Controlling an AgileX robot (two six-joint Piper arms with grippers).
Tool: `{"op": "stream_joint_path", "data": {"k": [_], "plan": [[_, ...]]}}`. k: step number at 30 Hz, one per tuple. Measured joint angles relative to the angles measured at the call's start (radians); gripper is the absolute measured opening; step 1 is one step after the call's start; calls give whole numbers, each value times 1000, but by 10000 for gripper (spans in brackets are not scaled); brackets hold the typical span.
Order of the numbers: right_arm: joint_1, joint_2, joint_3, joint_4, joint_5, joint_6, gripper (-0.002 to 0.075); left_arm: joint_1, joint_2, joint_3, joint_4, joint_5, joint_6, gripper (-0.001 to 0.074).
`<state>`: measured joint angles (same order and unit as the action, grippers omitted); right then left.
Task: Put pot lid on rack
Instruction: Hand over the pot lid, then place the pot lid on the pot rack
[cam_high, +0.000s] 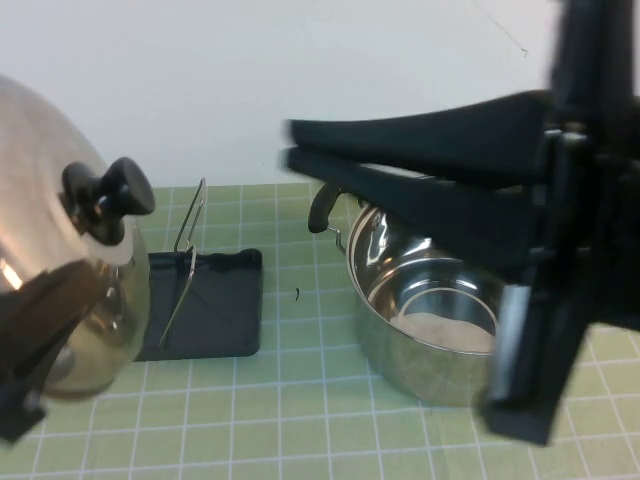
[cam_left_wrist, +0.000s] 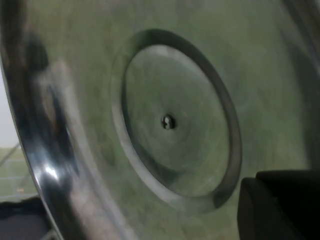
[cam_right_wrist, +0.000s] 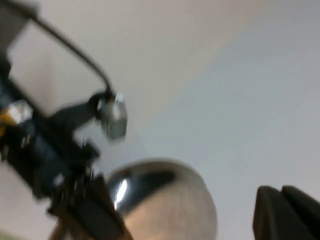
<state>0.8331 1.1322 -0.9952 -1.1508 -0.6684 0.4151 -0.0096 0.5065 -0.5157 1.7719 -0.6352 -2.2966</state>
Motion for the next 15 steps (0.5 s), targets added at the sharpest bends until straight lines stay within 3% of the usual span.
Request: {"op": "stream_joint_path", "data": {"k": [6,9,15], "plan": [[0,-176,0,-510,279,447,1,0,265,-127,8,-1,184,91],[0,-247,12,-576,290,568,0,0,386,-208,8,-22,270,91],[0,-334,90,-596,327,615,-1,0,654,-342,10,-121,397,91]]}}
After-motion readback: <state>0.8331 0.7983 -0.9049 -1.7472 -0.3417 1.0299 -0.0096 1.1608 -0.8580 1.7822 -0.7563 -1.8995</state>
